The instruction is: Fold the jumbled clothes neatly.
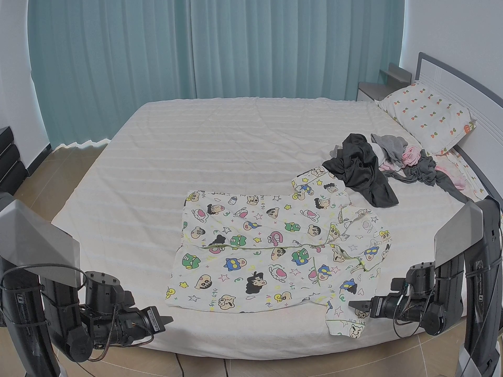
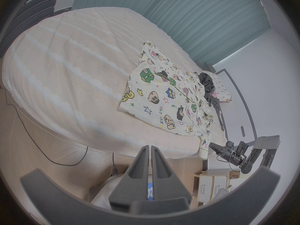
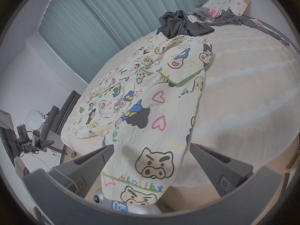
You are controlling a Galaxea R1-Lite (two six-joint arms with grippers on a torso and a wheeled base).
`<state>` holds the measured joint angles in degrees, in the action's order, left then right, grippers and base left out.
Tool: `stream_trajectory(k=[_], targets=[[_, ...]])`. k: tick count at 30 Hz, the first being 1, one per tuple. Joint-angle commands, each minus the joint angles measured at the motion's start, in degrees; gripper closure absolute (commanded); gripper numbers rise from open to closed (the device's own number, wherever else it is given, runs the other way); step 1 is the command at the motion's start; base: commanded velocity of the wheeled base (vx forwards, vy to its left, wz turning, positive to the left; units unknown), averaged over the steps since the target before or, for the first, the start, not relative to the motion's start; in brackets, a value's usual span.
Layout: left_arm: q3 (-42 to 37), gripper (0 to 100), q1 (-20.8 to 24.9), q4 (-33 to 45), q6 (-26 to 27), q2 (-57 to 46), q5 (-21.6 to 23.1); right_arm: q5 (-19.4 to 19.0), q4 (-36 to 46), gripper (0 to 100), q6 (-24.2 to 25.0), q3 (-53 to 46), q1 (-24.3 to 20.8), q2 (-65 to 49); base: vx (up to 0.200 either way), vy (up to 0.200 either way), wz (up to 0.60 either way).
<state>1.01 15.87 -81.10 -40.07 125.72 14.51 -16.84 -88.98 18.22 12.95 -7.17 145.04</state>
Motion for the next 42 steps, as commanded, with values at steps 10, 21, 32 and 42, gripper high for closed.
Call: stream_trajectory(k=[10, 21, 32, 42], targets=[[-0.92, 100, 0.04, -0.02, -0.01, 0.58, -0.09, -0.22, -0.58, 100, 0.32, -1.61, 0.66, 0.24, 0.000, 0.000, 0.00], [-0.92, 100, 0.48, -0.11, -0.01, 1.46, -1.59, -2.32, -0.58, 100, -0.82, -6.53, 6.20, -3.01, 0.000, 0.000, 0.00], [-0.92, 100, 0.56, -0.11, -0.01, 1.46, -1.76, -2.32, 0.47, 100, -6.01, -8.90, 7.61, -1.87, 0.000, 0.000, 0.00], [-0.92, 100, 1.27, -0.11, -0.01, 1.54, -1.76, -2.85, -0.41, 0, -7.15, -12.77, 4.09, -2.66, 0.000, 0.000, 0.00]])
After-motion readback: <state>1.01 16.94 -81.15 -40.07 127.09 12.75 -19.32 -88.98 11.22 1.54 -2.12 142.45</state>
